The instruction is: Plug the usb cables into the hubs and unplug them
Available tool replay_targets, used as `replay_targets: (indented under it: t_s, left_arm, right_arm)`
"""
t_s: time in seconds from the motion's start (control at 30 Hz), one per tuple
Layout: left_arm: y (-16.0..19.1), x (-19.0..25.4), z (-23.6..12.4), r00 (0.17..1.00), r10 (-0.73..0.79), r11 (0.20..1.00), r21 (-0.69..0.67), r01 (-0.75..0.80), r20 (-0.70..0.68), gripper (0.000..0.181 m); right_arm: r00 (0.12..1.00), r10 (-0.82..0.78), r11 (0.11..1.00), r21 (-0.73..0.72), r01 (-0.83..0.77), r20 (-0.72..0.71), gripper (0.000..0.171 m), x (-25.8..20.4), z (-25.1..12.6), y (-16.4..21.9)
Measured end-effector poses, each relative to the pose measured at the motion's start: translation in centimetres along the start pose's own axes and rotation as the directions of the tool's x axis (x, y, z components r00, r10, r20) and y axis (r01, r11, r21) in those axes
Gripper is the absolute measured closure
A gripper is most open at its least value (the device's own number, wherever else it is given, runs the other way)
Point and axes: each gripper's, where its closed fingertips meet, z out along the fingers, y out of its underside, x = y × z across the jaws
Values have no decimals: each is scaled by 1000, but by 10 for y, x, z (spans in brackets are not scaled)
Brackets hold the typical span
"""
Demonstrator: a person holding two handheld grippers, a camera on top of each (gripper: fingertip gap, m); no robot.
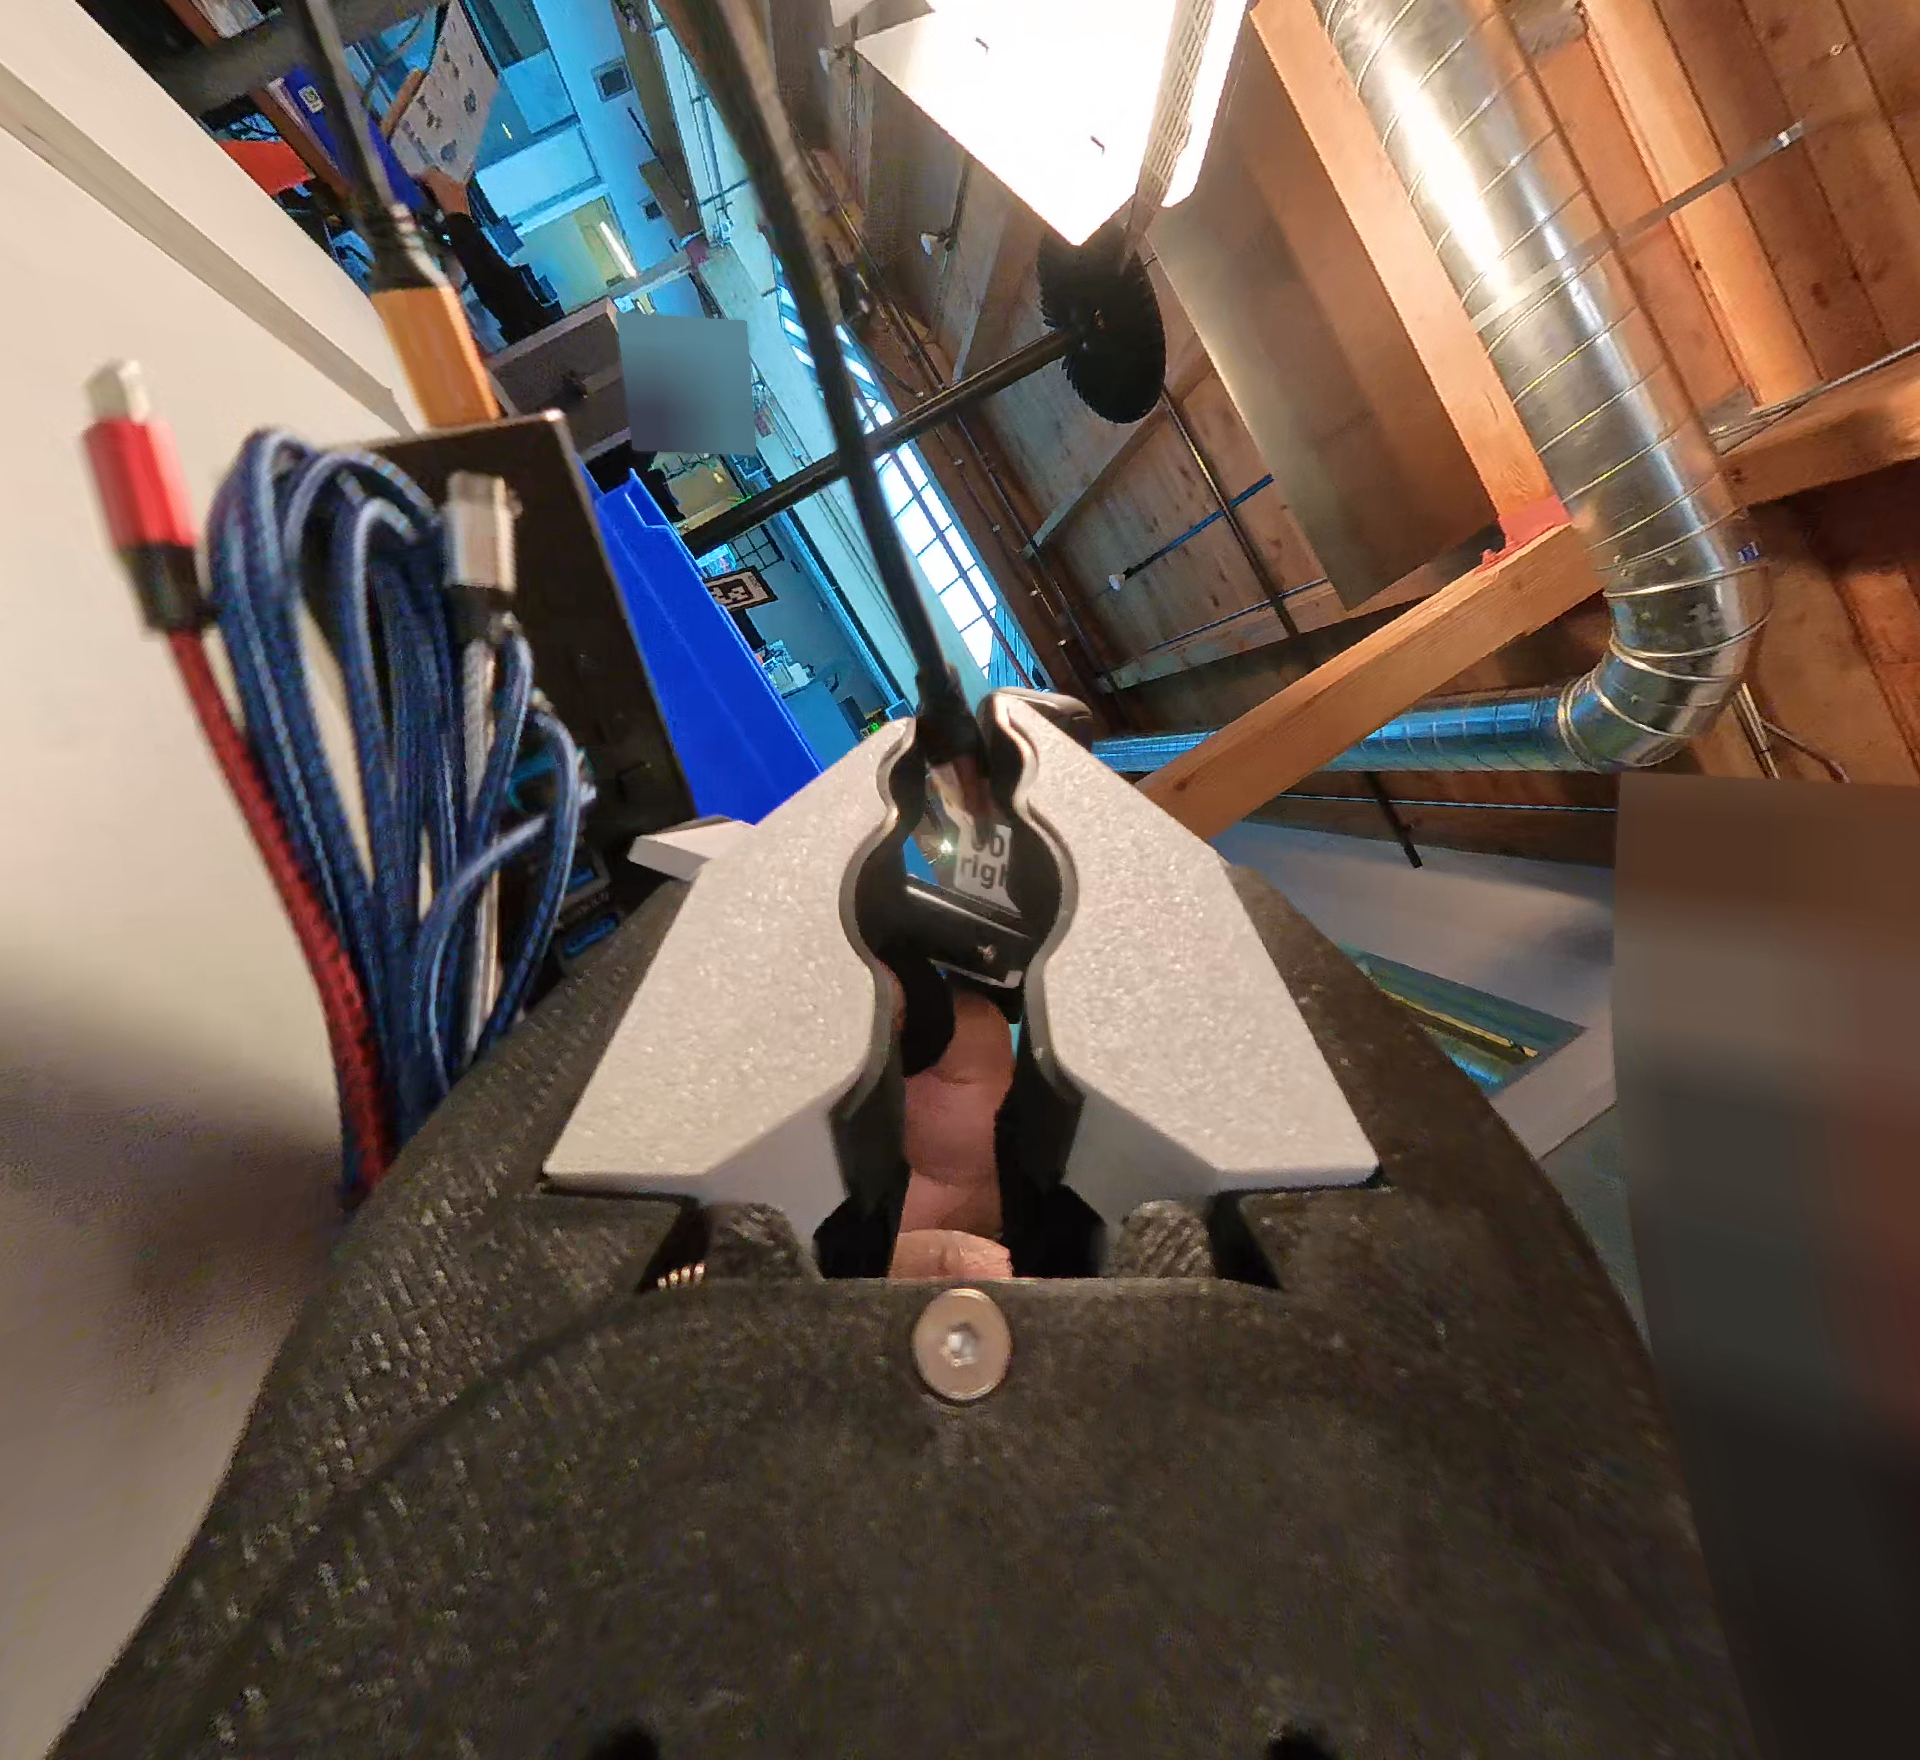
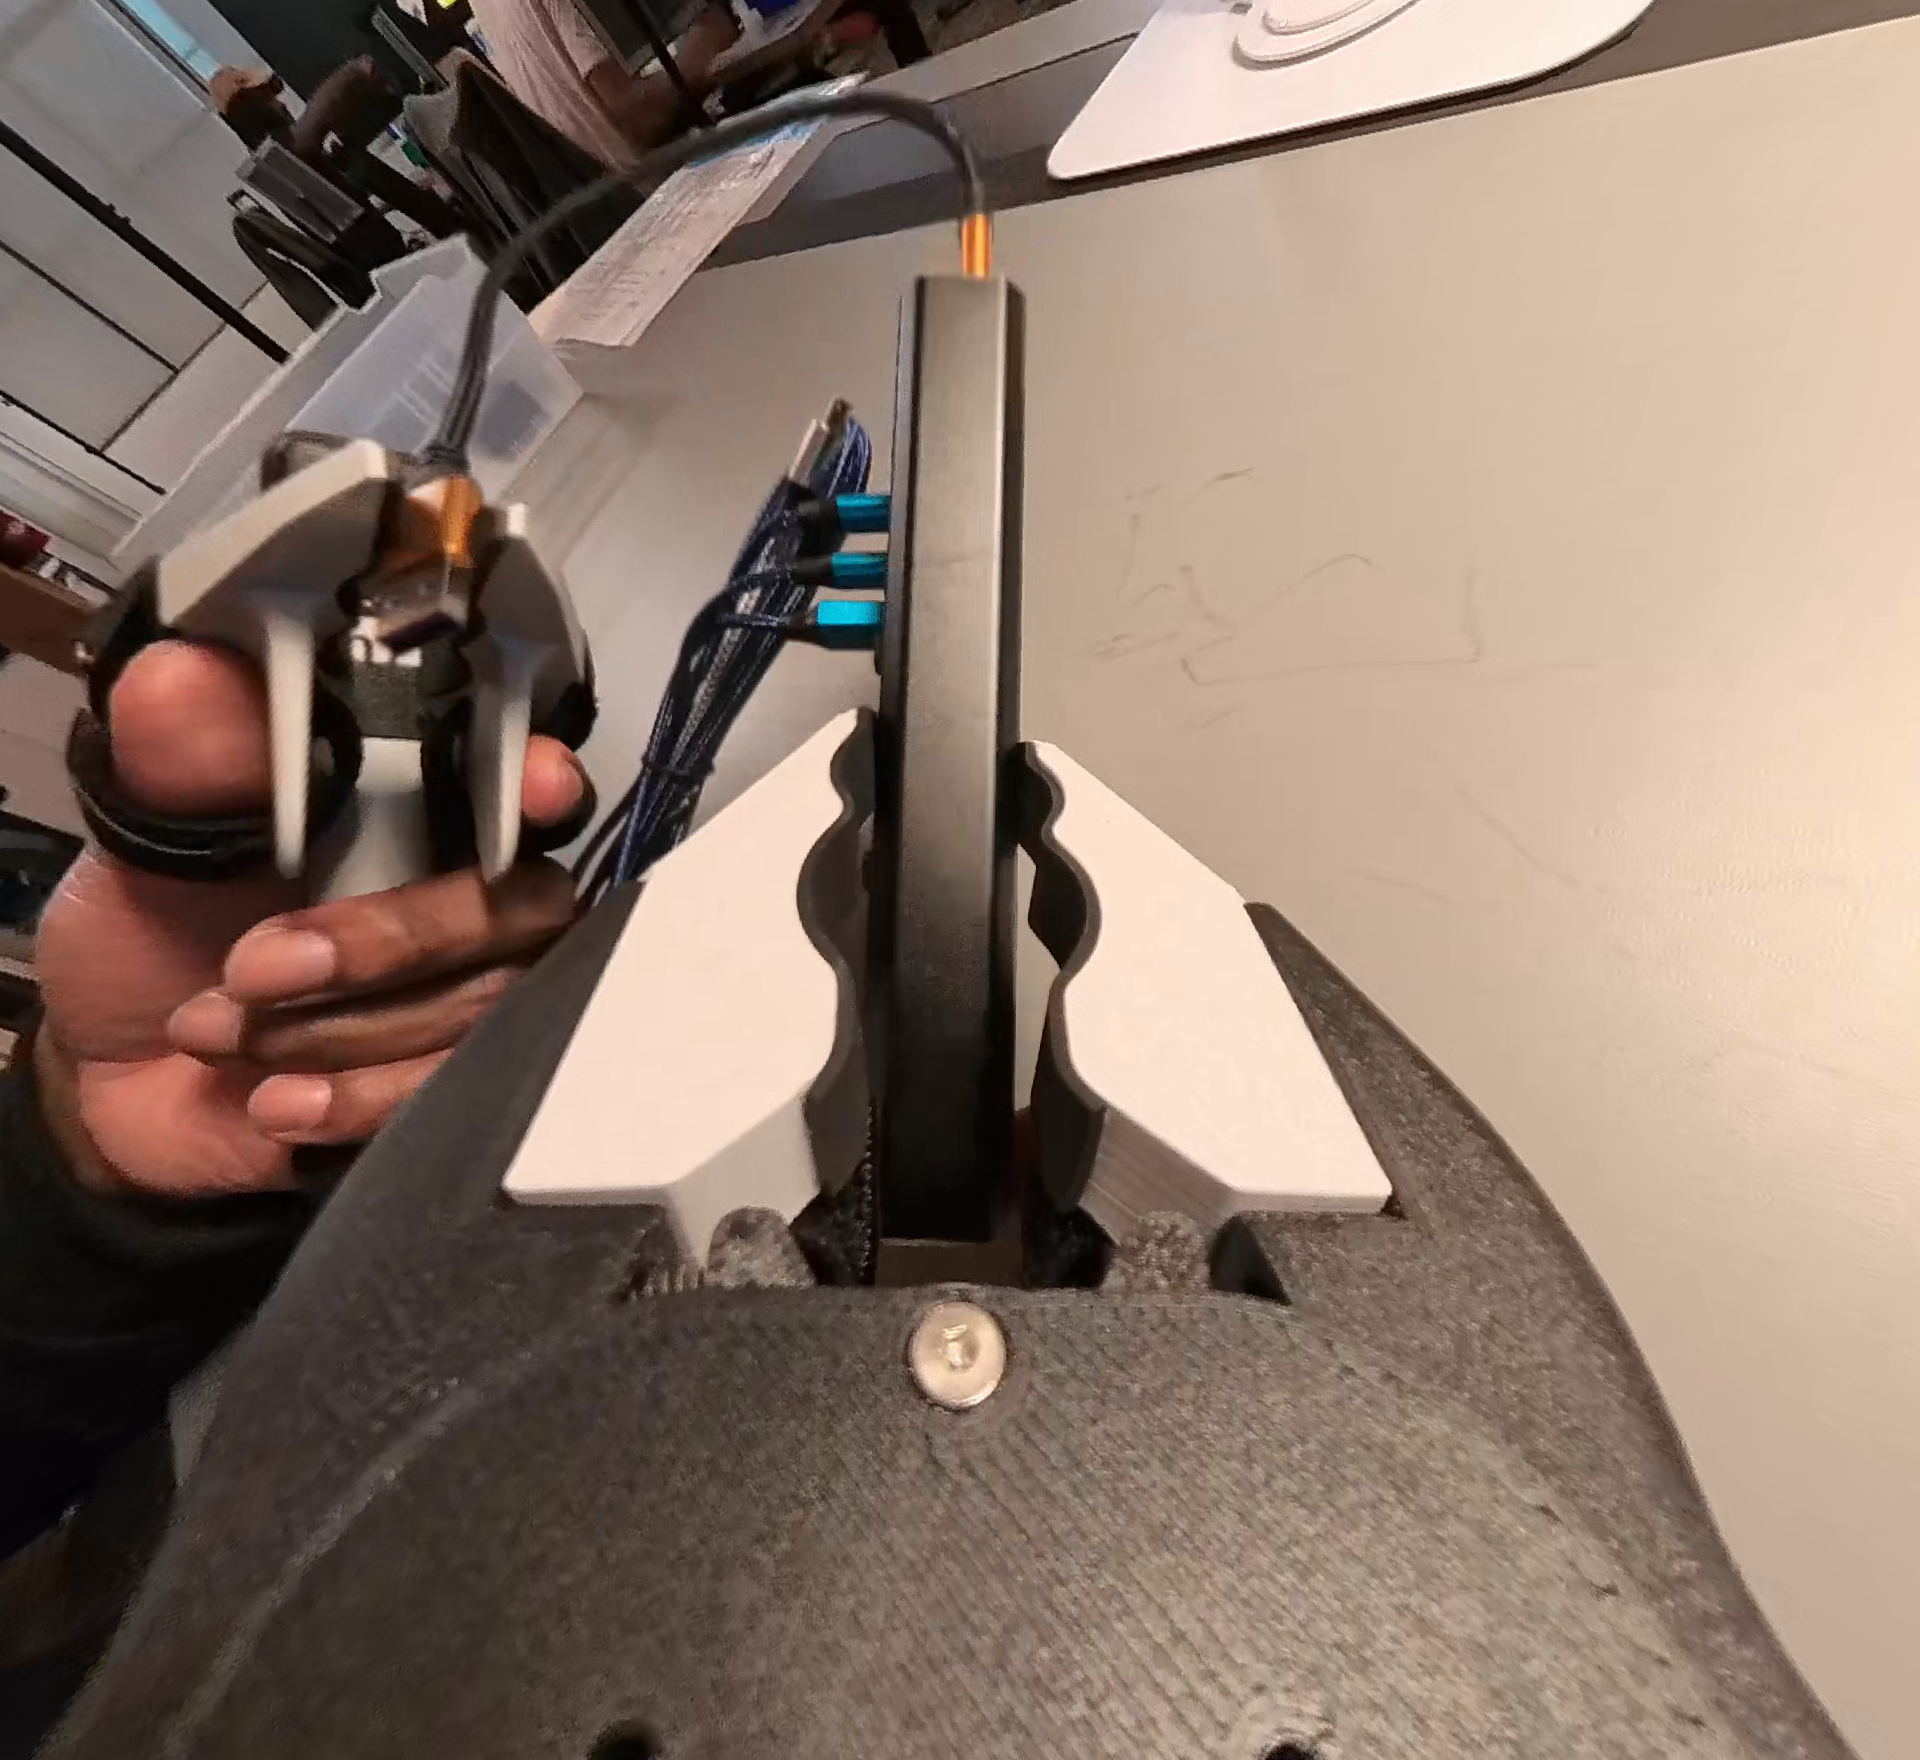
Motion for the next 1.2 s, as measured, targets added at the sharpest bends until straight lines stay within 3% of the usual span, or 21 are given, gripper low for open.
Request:
replay_targets:
  t_s: [0.13, 0.43, 0.57, 0.7, 0.8, 1.0, 1.2]
  left_arm:
    - [-4, -3, -4, 1000, -28, 999, 17, 28, -9, 169]
    - [-3, 0, -9, 1000, -6, 1000, -1, 6, -10, 170]
    - [3, -6, -10, 993, 108, 993, -48, -106, 52, 170]
    - [9, -16, -11, 924, 348, 932, -160, -324, 155, 171]
    - [12, -22, -14, 869, 454, 885, -216, -413, 197, 171]
    - [6, -17, -19, 903, 391, 918, -143, -370, 176, 171]
    - [3, -9, -23, 930, 347, 937, -88, -338, 123, 172]
  right_arm:
    - [992, -107, 994, -39, 105, -60, 148, 2, 0, 3]
    - [974, -184, 982, -79, 174, -136, 148, 18, 2, 8]
    - [954, -252, 965, -112, 236, -165, 147, 24, 6, 13]
    - [940, -293, 954, -121, 274, -177, 147, 25, 7, 13]
    - [932, -326, 945, -93, 314, -162, 147, 21, 4, 9]
    - [941, -337, 934, 119, 337, -20, 147, -8, -21, -27]
    - [881, -456, 882, 196, 429, 125, 145, -32, -36, -22]
